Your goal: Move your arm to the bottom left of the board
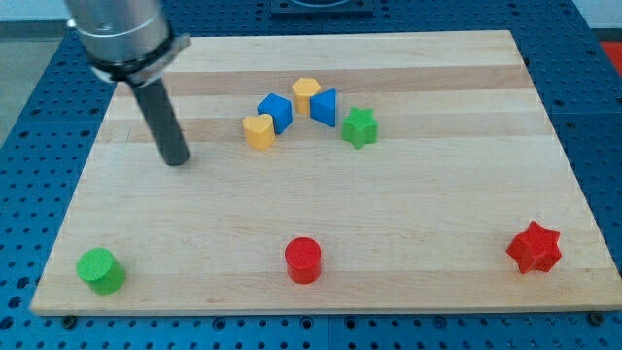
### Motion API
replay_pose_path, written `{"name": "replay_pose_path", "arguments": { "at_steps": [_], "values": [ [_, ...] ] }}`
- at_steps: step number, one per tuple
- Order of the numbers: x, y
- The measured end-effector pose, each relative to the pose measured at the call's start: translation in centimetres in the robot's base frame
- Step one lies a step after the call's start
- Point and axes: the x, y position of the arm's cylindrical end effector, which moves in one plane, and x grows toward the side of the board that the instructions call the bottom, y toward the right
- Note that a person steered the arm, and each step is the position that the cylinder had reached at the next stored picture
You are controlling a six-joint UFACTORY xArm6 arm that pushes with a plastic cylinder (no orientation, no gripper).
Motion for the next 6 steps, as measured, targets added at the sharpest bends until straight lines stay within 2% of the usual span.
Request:
{"name": "replay_pose_path", "arguments": {
  "at_steps": [1,2,3,5,6],
  "values": [
    [2.2,-2.4],
    [9.6,-3.2],
    [12.1,-4.6],
    [13.3,-8.7],
    [17.1,-9.5]
  ]
}}
